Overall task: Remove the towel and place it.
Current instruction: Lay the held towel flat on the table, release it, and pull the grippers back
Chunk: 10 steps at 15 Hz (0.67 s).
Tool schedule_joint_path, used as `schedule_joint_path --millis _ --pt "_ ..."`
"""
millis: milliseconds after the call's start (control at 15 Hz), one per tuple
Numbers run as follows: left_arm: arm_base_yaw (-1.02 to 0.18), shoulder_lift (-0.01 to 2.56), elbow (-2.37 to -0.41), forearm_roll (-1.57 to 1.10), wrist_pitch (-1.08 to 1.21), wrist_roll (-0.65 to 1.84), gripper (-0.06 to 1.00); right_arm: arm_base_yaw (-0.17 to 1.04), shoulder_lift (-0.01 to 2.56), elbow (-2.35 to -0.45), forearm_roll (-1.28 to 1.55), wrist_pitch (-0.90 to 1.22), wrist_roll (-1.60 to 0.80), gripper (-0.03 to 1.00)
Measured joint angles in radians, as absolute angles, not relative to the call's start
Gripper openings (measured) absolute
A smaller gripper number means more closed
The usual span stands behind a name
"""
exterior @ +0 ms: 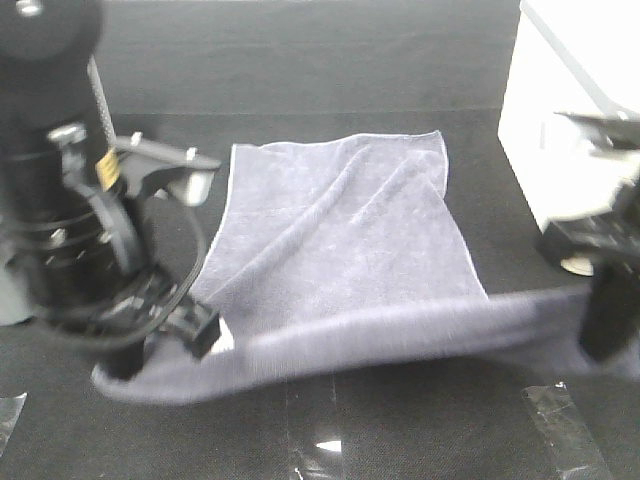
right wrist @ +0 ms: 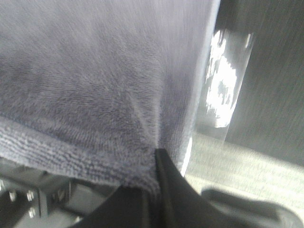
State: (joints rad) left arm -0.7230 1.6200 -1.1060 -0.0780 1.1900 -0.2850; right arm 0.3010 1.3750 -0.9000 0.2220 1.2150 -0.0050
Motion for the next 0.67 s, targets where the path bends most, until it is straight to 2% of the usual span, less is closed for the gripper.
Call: schedule_joint_path --millis 667 --pt "-1.018 1.588 -0.911 -0.150 1.172 -0.435 0.00 0.301 1.164 -0.625 0.342 1.216 -0.012 0.00"
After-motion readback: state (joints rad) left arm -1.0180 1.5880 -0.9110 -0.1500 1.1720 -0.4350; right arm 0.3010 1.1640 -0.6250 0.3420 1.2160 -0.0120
